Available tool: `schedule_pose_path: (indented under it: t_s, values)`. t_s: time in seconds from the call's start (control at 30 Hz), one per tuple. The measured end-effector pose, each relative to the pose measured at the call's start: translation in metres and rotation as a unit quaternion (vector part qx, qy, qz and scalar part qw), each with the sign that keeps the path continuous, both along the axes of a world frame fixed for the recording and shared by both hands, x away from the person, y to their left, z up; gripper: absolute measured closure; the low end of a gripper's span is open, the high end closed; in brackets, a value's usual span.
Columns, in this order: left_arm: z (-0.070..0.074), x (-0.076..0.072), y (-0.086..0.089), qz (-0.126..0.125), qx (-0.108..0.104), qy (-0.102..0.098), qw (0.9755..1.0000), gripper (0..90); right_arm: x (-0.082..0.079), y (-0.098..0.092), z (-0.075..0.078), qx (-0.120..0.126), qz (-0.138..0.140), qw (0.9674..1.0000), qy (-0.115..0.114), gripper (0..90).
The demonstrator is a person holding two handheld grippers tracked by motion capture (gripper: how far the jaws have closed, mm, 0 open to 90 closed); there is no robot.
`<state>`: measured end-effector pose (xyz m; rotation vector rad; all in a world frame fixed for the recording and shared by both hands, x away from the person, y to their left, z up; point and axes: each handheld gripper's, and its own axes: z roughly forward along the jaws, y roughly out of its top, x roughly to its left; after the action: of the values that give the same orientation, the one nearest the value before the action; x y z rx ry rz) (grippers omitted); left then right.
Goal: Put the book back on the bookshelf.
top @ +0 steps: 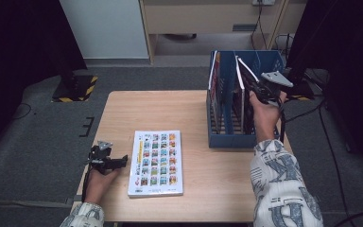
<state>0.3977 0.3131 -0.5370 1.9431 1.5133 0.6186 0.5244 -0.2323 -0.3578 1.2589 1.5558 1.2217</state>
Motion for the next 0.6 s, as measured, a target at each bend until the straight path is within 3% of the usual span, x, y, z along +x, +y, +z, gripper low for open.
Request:
schedule_pose_path:
  t_s: [0.07,0.2,0.4,0.6]
  values:
    - [0.0000,0.0000,0.0000,0.000,0.000,0.000,1.0000,0.0,-0.0004,0.0005,0.0003,-0.009,0.006,0.9999,0.006,79.6]
    - [0.0000,0.0000,0.0000,0.000,0.000,0.000,1.0000,0.0,0.0003,0.0017,0.0005,0.000,0.016,0.9998,0.011,78.4]
    - [0.0000,-0.0001,-0.0001,0.000,0.000,0.000,1.0000,0.0,0.0045,0.0029,0.0042,-0.017,0.008,0.9997,0.017,81.1]
    - [0.0000,-0.0001,-0.0002,0.000,0.000,0.000,1.0000,0.0,0.0064,0.0013,0.0041,-0.017,-0.011,0.9998,0.008,83.0]
